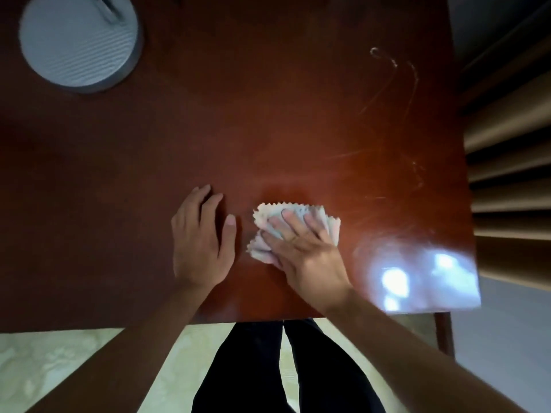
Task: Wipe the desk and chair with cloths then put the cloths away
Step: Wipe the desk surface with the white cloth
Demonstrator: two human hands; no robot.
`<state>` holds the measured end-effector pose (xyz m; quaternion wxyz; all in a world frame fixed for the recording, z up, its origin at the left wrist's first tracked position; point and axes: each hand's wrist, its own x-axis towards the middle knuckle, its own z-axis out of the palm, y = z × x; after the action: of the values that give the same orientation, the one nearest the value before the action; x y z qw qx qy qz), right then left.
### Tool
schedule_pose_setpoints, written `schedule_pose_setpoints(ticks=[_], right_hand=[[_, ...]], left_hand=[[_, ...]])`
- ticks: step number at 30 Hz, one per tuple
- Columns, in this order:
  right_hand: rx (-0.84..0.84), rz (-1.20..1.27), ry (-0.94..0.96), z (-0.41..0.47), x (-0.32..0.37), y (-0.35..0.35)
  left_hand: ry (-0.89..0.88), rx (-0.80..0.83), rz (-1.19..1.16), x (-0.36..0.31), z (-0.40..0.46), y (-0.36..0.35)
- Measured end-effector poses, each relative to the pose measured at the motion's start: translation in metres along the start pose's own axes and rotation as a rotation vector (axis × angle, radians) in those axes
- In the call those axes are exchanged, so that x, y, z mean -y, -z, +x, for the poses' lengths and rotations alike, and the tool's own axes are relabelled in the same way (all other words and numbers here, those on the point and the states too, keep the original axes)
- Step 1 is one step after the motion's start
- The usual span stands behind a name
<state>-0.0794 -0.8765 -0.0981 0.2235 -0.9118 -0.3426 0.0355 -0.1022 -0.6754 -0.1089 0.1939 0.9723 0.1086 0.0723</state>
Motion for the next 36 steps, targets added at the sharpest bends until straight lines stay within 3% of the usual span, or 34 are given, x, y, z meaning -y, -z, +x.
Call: schedule_pose_setpoints(ticks=[3, 6, 8, 11, 13, 17, 21, 24, 27, 29, 36], right_hand=[[-0.017, -0.015, 0.040, 0.057, -0.038, 0.012], [-0.164, -0.036, -0.124, 0.124, -0.065, 0.019], [-0.150, -0.037, -0.165, 0.111, -0.053, 0.010], [-0.065, -0.009, -0.057, 0.064, -0.040, 0.004], [-0.009, -0.058, 0.023, 0.081, -0.056, 0.010], [-0.093, -0.082, -0.145, 0.129, -0.060, 0.014], [-0.093, -0.092, -0.031, 0.065, -0.039, 0.001], [-0.083, -0.170, 0.028, 0.096, -0.060, 0.008], [-0.160, -0.217, -0.135, 0.139, -0.059, 0.010], [-0.160, -0.169, -0.183, 0.124, -0.043, 0.003], [-0.038, -0.076, 0.002, -0.020, 0.039, -0.033]], left_hand=[[-0.015, -0.018, 0.002, 0.001, 0.000, 0.000], [-0.035, 0.004, 0.049, 0.001, 0.004, -0.001], [-0.048, 0.021, 0.076, 0.002, 0.002, -0.001], [-0.052, 0.024, 0.077, 0.002, 0.002, 0.000], [-0.051, 0.022, 0.069, 0.002, 0.003, 0.000], [-0.068, 0.005, 0.092, 0.003, 0.002, -0.001], [-0.065, 0.005, 0.090, 0.003, -0.001, -0.001], [-0.061, 0.011, 0.087, 0.002, 0.001, -0.001], [-0.063, 0.010, 0.096, 0.002, 0.002, 0.000], [-0.061, 0.005, 0.095, 0.003, -0.001, 0.000], [-0.048, 0.001, 0.031, 0.005, 0.001, -0.002]])
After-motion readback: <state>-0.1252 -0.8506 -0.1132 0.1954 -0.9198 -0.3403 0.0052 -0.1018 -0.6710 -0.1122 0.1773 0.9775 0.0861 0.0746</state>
